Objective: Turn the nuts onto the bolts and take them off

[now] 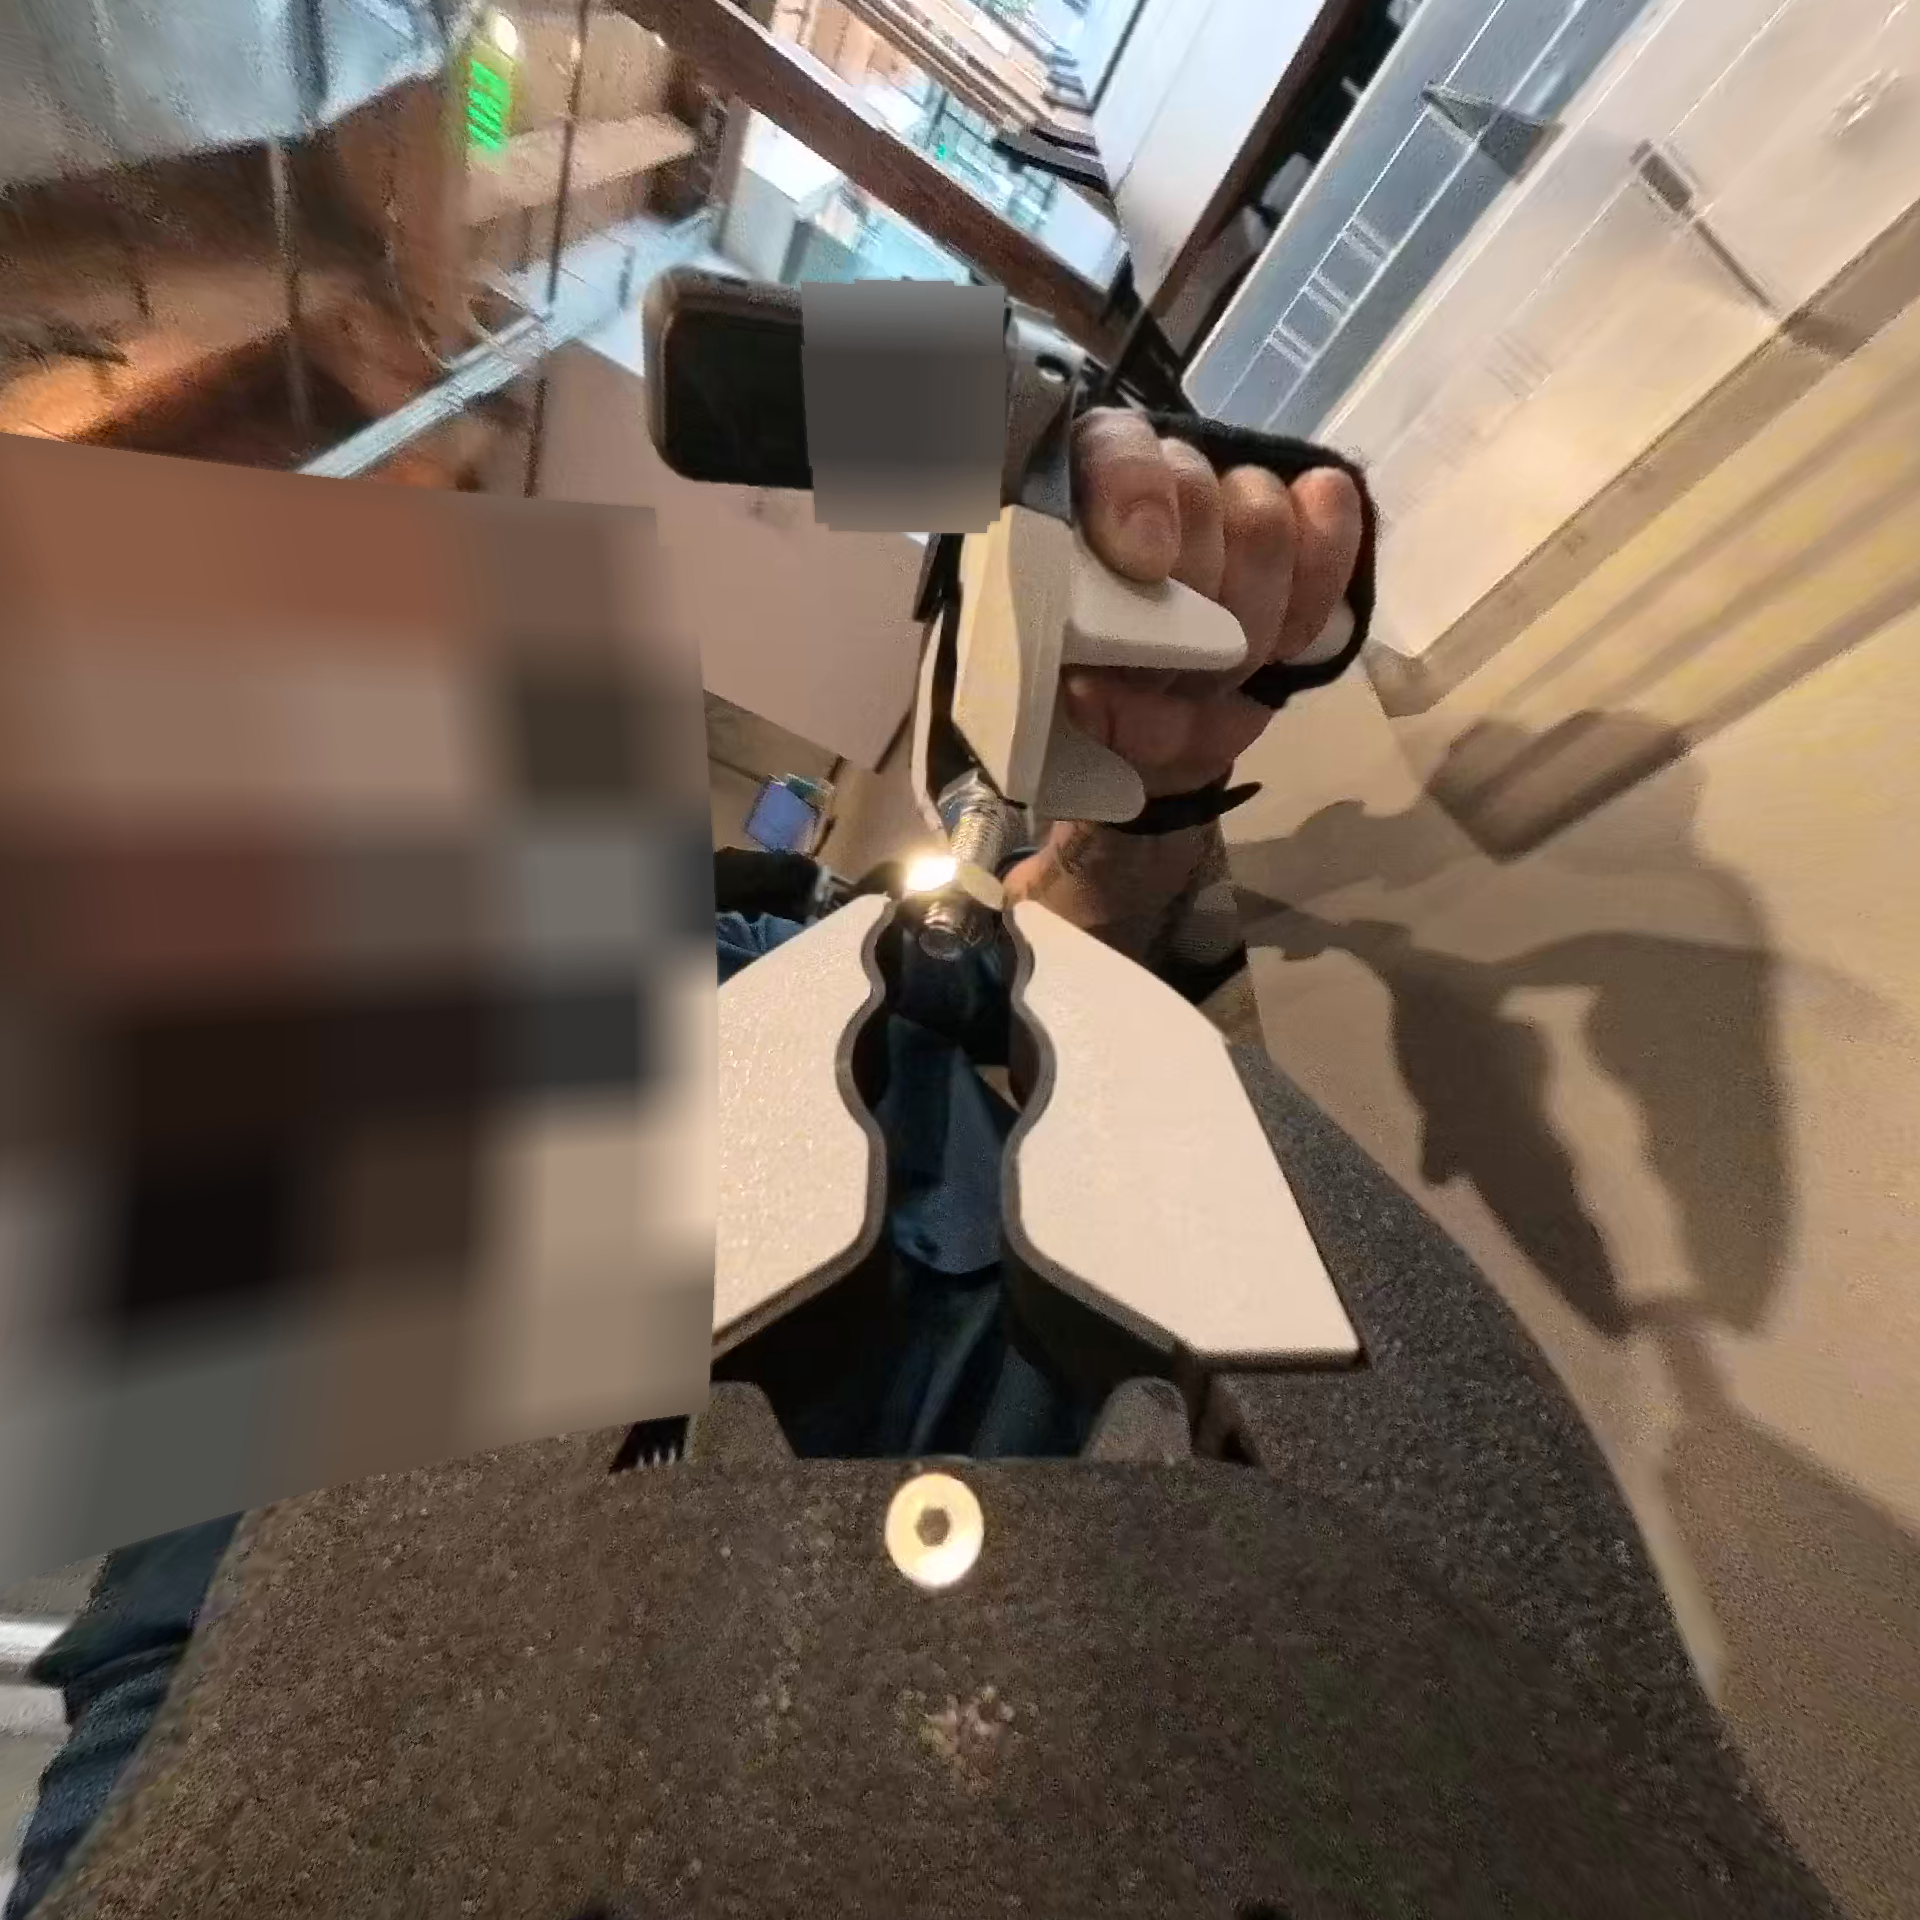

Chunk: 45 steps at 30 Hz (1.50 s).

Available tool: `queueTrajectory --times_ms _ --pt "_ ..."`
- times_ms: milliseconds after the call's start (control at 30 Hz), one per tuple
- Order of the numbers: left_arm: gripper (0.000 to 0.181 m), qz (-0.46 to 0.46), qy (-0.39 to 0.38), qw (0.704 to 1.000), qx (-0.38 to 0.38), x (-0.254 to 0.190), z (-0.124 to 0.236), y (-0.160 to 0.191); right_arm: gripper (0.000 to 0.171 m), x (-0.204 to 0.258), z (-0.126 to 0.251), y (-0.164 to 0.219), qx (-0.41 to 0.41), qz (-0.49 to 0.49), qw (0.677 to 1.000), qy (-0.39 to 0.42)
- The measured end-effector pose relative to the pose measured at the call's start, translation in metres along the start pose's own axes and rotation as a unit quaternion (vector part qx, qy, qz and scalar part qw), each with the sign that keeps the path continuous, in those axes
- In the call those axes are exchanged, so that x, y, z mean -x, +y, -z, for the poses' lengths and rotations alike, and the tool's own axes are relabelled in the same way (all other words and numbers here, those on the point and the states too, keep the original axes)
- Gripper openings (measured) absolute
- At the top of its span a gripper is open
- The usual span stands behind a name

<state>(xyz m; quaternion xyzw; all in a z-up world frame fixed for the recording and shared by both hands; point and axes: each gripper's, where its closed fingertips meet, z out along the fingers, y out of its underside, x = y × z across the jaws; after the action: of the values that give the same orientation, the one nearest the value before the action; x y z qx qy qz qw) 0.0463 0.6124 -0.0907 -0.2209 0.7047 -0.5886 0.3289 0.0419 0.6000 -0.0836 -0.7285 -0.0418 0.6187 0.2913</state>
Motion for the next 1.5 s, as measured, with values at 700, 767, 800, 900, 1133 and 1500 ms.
queueTrajectory --times_ms 700,767,800,900,1133,1500 --pt "0.017 0.0 -0.065 0.998 0.006 0.017 -0.001 0.003 0.025 -0.012 -0.001 -0.023 -0.069 0.181 0.971 0.14" --pt "0.017 -0.001 -0.067 0.998 0.005 0.017 0.0 0.002 0.025 -0.013 -0.001 -0.022 -0.066 0.178 0.972 0.14" --pt "0.017 -0.001 -0.069 0.998 0.005 0.018 0.001 0.003 0.028 -0.012 -0.003 -0.021 -0.063 0.174 0.973 0.137" --pt "0.017 0.001 -0.07 0.998 0.001 0.019 0.002 0.003 0.032 -0.015 -0.005 -0.019 -0.056 0.168 0.974 0.141" --pt "0.017 -0.01 -0.075 0.997 -0.006 0.017 0.006 0.0 0.018 -0.015 -0.006 -0.02 -0.061 0.159 0.978 0.119" --pt "0.017 -0.017 -0.076 0.997 0.002 0.017 0.003 0.002 0.017 -0.016 -0.004 -0.018 -0.065 0.139 0.983 0.103"
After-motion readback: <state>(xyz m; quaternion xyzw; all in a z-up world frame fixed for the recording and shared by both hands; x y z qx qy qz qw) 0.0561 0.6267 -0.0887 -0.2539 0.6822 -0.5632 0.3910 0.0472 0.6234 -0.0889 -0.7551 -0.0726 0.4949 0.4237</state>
